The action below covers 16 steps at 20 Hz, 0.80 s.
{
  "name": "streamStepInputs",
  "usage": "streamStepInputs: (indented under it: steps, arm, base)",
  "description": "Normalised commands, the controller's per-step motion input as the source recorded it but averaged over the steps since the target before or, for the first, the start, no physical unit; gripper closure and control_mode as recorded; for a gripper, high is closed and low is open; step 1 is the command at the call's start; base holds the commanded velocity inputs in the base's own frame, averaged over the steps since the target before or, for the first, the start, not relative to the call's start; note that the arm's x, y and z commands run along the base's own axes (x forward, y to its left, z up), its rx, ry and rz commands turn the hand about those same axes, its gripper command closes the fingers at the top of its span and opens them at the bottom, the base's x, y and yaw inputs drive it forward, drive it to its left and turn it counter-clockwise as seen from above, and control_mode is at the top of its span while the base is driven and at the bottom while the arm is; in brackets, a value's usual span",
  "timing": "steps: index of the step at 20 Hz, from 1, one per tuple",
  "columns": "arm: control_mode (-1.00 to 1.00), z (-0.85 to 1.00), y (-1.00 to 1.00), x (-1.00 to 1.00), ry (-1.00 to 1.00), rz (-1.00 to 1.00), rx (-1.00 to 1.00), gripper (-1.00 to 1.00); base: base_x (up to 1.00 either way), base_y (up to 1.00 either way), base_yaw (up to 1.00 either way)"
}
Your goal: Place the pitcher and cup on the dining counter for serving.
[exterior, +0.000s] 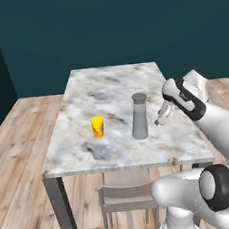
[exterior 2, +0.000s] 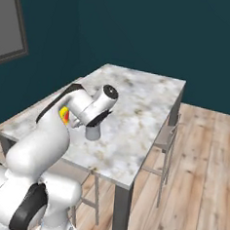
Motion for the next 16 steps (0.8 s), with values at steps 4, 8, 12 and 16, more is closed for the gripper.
streamStepInputs:
  steps: [4, 8, 12, 16]
  arm:
    - [-1.00, 0.02, 0.00, -1.00, -0.17, 0.00, 0.00, -1.00]
    - [-1.00, 0.21, 0.00, -1.00, -0.24, -0.01, 0.00, -1.00]
    - [-1.00, 0.44, -0.01, -1.00, -0.23, -0.03, 0.00, -1.00]
    - [-1.00, 0.72, 0.00, -1.00, -0.15, -0.07, 0.00, -1.00]
  base:
    - [0.00, 0.00, 0.00]
    - [0.00, 0.00, 0.00]
    - [0.00, 0.00, 0.00]
    - [0.00, 0.00, 0.00]
